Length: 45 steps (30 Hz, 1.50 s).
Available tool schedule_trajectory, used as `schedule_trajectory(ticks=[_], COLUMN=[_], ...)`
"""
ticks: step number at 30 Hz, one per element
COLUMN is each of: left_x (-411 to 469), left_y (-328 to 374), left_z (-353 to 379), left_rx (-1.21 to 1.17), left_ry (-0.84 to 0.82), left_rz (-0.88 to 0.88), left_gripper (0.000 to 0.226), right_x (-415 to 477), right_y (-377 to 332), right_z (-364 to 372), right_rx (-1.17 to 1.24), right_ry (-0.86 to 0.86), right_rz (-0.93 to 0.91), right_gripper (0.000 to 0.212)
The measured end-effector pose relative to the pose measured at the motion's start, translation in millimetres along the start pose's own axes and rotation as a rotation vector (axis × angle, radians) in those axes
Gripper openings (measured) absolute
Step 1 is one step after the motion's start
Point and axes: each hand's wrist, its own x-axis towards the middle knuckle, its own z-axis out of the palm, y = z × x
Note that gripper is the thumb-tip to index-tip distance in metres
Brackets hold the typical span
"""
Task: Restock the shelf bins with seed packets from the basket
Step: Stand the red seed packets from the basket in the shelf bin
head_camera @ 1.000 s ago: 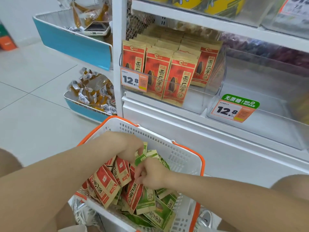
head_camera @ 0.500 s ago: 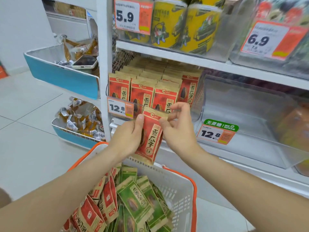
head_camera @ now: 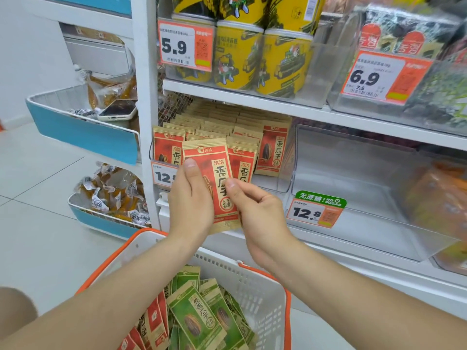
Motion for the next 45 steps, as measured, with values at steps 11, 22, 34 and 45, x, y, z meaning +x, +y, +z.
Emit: schedule_trajectory(ticks=[11,22,34,45], left_x=[-0.4,-11.0,22.5,30.0], left_y=[13.7,32.5,16.5,-3.1], left_z=[19.3,50.1,57.9,58.4], left_rx=[-0.031,-0.027,0.443,1.113], left_ry=[0.0,-0.065,-0.187,-0.283], left_rz=[0.073,0.171,0.659,0.746], left_gripper=[0.049,0.047,0.026,0.066], right_x=[11.3,36.7,49.7,95.1], right_y=[-27.0,-41.7,-109.0,-94.9], right_z=[-3.2,-31.1,-60.7,-76.9], right_rx=[-0.278,-0.734,-0.799,-1.618], right_ry=[0.042,0.152,0.184,0.073], right_rz=[-0.178,-0.679,-0.98,-0.813], right_gripper=[0.032,0.038,0.02,0.03])
